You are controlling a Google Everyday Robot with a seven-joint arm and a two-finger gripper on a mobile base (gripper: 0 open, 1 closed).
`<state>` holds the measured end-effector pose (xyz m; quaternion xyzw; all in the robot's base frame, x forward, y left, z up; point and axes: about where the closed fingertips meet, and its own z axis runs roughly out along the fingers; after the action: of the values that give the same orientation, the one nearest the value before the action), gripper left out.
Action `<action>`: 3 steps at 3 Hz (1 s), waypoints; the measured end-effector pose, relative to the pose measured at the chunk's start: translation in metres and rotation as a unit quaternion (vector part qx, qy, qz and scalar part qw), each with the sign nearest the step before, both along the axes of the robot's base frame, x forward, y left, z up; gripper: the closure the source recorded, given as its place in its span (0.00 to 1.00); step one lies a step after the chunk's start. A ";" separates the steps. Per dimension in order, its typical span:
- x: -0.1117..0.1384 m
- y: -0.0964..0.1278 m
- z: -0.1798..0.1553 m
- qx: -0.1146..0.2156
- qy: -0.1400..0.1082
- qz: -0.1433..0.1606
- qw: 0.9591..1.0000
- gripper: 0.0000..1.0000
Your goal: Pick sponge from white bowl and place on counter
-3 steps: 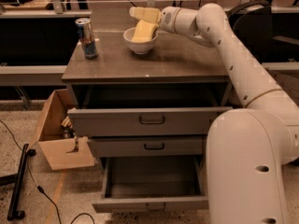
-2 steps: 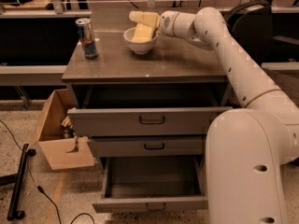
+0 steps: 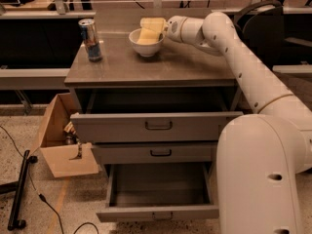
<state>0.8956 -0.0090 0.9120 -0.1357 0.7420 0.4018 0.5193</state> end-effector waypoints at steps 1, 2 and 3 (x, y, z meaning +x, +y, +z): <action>0.000 0.000 -0.001 0.000 -0.001 -0.001 1.000 0.62; 0.002 -0.006 0.006 -0.004 -0.016 -0.008 1.000 0.87; 0.008 -0.022 0.027 -0.005 -0.050 -0.032 0.998 1.00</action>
Offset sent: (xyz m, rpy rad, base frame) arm 0.0039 -0.0245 0.0201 -0.0216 -0.0865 -0.0531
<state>0.9039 -0.0313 0.9393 -0.1346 0.7212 0.3741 0.5673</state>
